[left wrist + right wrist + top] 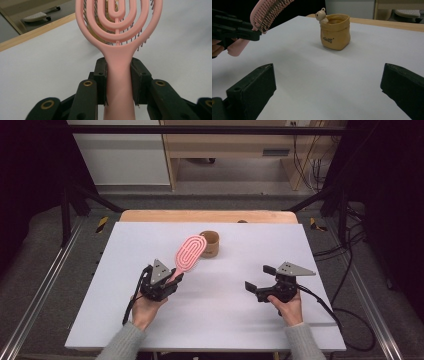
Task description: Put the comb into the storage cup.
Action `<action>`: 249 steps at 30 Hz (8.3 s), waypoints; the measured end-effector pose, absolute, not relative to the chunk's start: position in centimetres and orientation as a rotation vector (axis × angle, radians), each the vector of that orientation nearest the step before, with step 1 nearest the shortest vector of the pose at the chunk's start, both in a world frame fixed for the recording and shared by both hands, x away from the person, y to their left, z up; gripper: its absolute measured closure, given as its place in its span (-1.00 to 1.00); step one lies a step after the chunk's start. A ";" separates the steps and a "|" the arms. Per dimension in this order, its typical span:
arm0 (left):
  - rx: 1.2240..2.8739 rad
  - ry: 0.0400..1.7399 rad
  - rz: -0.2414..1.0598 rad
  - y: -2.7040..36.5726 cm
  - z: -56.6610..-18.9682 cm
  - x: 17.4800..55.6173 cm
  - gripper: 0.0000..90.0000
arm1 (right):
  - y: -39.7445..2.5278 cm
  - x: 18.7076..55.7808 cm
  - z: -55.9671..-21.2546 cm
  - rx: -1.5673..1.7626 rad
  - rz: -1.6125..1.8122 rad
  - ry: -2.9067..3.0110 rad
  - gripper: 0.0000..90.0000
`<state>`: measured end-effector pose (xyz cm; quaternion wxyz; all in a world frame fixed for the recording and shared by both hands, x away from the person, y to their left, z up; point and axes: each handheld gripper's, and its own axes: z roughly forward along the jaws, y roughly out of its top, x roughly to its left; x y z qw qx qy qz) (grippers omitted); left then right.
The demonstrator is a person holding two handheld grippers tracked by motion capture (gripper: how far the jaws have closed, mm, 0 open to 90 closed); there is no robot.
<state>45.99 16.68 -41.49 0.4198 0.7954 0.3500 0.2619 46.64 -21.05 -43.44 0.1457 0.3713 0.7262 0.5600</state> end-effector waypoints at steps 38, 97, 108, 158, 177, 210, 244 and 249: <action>1.978 0.840 0.660 13.5 -41.3 45.2 0.55 | -17.8 47.0 -41.9 1.058 1.658 2.108 -0.99; 1.958 0.813 0.670 7.4 -43.5 43.0 0.55 | -15.2 47.9 -41.9 1.151 1.735 2.079 -0.90; 1.961 0.792 0.667 6.8 -43.6 42.5 0.55 | -15.0 48.4 -42.1 1.209 1.756 2.081 -0.73; 1.965 0.778 0.753 5.6 -43.8 42.5 0.55 | -15.2 48.5 -41.6 1.332 1.922 2.133 0.26; 1.971 0.775 0.717 5.4 -43.9 42.5 0.54 | -15.3 47.9 -41.2 1.279 1.963 2.140 0.41; 1.929 0.758 0.420 9.2 -41.0 43.7 -0.91 | -16.4 47.9 -40.3 1.257 1.913 2.073 0.42; 1.822 0.836 0.419 19.9 -43.2 44.1 -0.92 | -18.2 47.5 -39.0 1.228 1.859 2.025 0.42; 1.803 0.846 0.417 21.1 -43.5 44.1 -0.92 | -18.4 47.4 -38.9 1.229 1.842 2.025 0.42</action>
